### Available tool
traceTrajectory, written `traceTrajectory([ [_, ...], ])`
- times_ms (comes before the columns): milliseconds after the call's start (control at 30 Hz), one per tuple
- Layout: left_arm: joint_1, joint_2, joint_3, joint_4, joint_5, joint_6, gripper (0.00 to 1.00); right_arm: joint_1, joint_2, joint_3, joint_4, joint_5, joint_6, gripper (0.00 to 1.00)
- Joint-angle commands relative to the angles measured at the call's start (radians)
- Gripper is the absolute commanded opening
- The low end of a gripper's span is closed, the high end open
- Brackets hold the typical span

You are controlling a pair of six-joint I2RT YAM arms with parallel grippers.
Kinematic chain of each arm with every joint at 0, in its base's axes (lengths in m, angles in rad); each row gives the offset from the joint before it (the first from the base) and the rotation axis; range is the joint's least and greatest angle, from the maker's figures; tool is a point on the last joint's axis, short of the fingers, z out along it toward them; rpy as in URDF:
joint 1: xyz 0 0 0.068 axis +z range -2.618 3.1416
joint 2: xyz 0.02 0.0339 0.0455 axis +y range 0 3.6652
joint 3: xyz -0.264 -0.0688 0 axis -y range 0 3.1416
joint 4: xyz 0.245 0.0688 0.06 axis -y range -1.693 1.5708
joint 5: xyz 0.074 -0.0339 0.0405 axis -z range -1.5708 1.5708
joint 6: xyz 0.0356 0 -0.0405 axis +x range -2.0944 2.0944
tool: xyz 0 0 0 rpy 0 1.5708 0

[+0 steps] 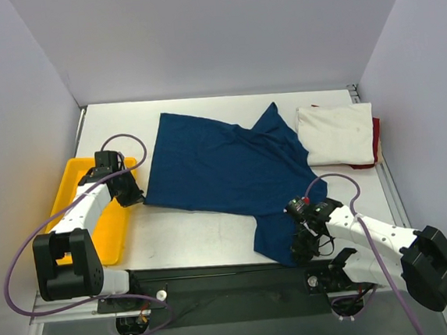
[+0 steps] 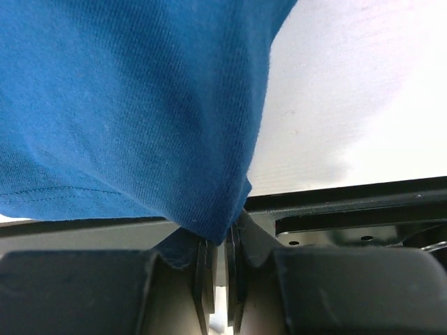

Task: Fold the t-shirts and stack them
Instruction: Grap the side of the flattened tshirt closest away from the robot with both arms

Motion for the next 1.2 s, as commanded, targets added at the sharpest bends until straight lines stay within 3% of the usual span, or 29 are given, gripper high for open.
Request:
traceTrajectory([
  [0,0.005,-0.010,0.025,0.015,0.009,0.012,0.00,0.008,-0.007,0.009,-0.061,0.061,-0.008,0.02],
  [267,0.010,-0.030,0.047,0.000,0.015,0.000,0.00,0.008,-0.062,0.207,-0.274,-0.045,-0.050,0.00],
  [600,0.019,-0.093,0.096,-0.060,0.027,0.007,0.00,0.022,-0.087,0.343,-0.413,-0.143,-0.044,0.00],
  [1167,0.094,-0.256,0.062,-0.267,0.002,0.023,0.00,0.164,-0.180,0.383,-0.550,-0.188,0.113,0.00],
])
